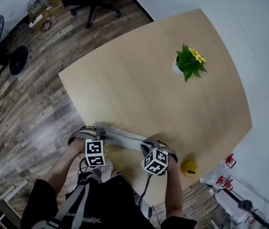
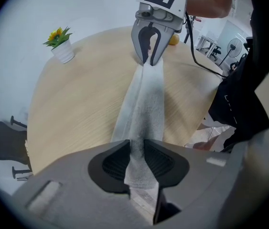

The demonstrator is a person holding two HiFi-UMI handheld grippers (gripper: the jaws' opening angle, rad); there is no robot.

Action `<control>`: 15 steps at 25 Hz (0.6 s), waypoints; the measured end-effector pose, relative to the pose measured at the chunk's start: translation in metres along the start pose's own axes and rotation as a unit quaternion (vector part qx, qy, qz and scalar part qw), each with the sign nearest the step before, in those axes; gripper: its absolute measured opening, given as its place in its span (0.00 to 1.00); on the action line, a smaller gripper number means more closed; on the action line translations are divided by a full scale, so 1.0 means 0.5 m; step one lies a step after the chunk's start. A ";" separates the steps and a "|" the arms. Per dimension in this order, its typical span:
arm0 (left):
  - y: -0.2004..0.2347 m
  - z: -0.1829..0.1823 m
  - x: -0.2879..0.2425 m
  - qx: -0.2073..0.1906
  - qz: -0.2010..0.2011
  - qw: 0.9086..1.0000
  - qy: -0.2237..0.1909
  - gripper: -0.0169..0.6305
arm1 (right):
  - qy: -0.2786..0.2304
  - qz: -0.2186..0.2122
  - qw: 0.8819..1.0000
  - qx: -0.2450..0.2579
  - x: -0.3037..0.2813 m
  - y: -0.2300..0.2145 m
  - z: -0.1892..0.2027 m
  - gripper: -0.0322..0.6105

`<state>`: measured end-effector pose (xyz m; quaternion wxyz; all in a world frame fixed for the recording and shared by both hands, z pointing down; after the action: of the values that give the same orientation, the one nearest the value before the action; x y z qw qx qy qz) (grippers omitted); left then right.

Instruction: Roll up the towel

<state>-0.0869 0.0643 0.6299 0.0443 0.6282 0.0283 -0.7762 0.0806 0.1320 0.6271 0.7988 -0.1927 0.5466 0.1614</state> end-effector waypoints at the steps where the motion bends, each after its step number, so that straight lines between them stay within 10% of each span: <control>1: 0.003 0.000 0.002 -0.001 -0.010 1.000 -0.002 0.19 | -0.001 0.013 1.000 0.003 0.001 -0.002 0.001 0.17; 15: 0.018 -0.002 0.104 0.009 -0.131 0.990 -0.048 0.20 | -0.021 0.136 0.990 0.008 0.067 0.020 -0.007 0.22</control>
<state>-0.0956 0.0540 0.5788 -0.0616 0.5813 0.1011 -0.8051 0.0848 0.1405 0.5930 0.7820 -0.1064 0.5524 0.2682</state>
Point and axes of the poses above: the fingertips, and each gripper's own axes: x backward along the fingers, y to its left, z out of its underside, the point moved 2 cm from there along x, backward along the fingers, and after that the axes turned 3 degrees about x, right-handed, at the moved point
